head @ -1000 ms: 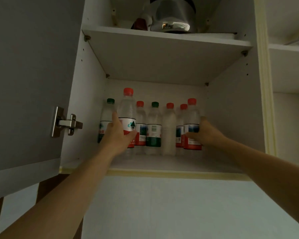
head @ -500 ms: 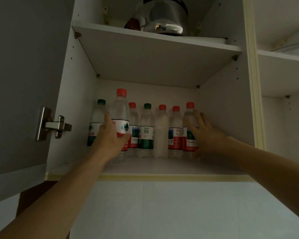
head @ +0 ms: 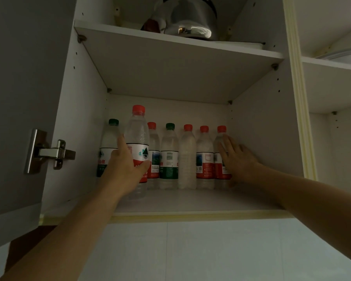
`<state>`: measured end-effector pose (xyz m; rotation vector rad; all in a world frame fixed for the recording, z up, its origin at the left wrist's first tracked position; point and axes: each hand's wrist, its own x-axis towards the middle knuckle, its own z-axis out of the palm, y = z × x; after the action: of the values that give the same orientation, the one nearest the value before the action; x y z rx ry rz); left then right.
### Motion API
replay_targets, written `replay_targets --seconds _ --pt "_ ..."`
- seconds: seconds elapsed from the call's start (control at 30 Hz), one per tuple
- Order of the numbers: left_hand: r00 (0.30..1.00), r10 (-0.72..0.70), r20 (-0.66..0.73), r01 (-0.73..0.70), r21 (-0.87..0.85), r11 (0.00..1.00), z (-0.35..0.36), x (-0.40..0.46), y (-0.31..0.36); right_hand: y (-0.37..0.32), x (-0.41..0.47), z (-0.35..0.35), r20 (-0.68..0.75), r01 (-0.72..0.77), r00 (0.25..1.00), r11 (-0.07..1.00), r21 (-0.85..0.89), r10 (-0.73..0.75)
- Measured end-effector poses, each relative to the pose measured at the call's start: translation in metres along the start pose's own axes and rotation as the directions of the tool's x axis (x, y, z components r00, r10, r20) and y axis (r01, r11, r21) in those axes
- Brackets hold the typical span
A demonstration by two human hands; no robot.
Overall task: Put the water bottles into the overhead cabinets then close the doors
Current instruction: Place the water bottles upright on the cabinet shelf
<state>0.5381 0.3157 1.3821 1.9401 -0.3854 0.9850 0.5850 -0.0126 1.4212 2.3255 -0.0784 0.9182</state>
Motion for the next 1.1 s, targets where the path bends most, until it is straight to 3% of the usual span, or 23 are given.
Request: replay_targets --seconds 0.4,0.5,0.6,0.67,0.87,0.97,1.1 --pt "1.0 0.01 0.007 -0.01 0.02 1.0 -0.001 0.0 0.001 -0.007 0.012 0.012 -0.006 -0.003 1.0 1.0 -0.015 0.003" --pt "1.0 -0.007 0.023 0.007 -0.007 1.0 -0.001 -0.001 0.002 -0.006 0.009 0.014 -0.005 0.006 1.0 0.998 0.062 -0.006" --pt "0.999 -0.021 0.029 0.021 -0.003 1.0 -0.001 0.0 0.001 -0.01 0.006 0.007 -0.093 0.024 0.996 0.973 0.231 -0.002" --pt "0.998 -0.045 0.034 0.044 0.028 0.999 0.0 0.001 0.003 -0.012 0.003 -0.003 -0.106 0.035 0.994 0.911 0.41 0.01" --pt "0.993 -0.096 0.065 0.093 0.042 0.995 -0.004 -0.002 0.011 -0.025 -0.031 -0.042 -0.102 0.091 0.995 0.563 0.822 -0.013" --pt "0.978 -0.173 0.115 0.169 0.047 0.985 -0.01 -0.004 0.018 -0.032 -0.058 -0.056 -0.113 0.116 0.993 0.367 0.923 -0.029" --pt "0.956 -0.251 0.154 0.229 0.148 0.962 -0.016 -0.017 0.034 -0.039 -0.094 -0.07 -0.204 0.181 0.978 0.287 0.941 0.052"
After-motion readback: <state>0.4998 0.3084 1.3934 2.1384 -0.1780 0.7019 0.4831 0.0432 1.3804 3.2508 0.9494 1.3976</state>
